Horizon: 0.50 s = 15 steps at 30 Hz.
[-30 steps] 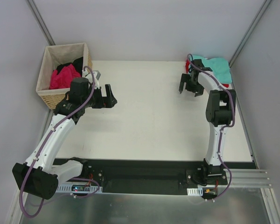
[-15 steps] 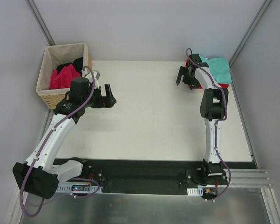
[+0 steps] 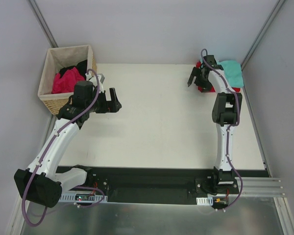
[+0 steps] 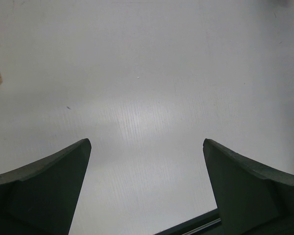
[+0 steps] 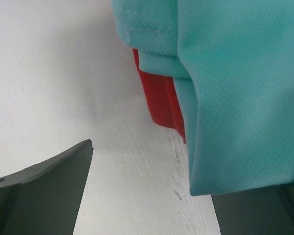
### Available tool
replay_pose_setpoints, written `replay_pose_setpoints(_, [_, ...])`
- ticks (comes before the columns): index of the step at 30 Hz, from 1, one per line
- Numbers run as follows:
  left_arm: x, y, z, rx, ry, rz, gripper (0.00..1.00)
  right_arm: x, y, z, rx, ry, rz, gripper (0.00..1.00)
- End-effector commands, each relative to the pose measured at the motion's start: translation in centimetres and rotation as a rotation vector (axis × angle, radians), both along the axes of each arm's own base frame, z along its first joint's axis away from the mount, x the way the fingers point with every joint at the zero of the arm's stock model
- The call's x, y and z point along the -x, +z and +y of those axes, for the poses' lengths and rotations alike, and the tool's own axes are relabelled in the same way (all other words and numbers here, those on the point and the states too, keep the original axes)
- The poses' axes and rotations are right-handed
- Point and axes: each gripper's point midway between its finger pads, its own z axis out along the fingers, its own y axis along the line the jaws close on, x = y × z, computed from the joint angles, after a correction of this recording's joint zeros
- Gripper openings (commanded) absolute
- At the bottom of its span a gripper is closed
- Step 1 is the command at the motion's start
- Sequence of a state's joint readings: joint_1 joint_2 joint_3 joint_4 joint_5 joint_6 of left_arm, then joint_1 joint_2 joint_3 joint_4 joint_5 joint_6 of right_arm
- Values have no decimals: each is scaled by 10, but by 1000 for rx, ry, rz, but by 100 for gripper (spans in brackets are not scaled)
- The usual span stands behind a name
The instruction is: Fold and stack the t-shirts
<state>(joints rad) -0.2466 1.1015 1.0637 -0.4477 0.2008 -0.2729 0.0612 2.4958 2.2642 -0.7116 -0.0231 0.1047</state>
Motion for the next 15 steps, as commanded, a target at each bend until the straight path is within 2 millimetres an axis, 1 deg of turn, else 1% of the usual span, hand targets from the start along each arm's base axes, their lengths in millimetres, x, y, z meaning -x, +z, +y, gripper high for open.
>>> replay_pose_setpoints(1, [-2, 4, 1, 9, -5, -22, 99, -9, 62, 35, -40, 77, -157, 95])
replay_pose_setpoints(3, [-2, 4, 0, 12, -8, -20, 99, -8, 67, 56, -54, 118, -169, 95])
replay_pose_setpoints(4, [-2, 4, 0, 11, -7, -21, 99, -10, 71, 62, -64, 128, -180, 95])
replay_pose_setpoints(7, [-2, 3, 0, 14, -8, -17, 99, -11, 71, 87, -128, 155, -185, 95])
replay_pose_setpoints(8, [-2, 3, 0, 14, -9, -17, 99, -12, 67, 93, -145, 154, -181, 95])
replay_pose_setpoints(9, [-2, 3, 0, 14, -9, -17, 99, -12, 67, 102, -151, 167, -183, 95])
replay_pose_setpoints(13, [-1, 3, -1, 15, -11, -15, 99, -23, 63, 121, -185, 189, -218, 95])
replay_pose_setpoints(14, [-2, 4, 0, 14, -8, -19, 99, -30, 68, 123, -190, 190, -246, 95])
replay_pose_setpoints(15, [-2, 4, 0, 12, -6, -19, 99, -33, 60, 122, -186, 184, -242, 95])
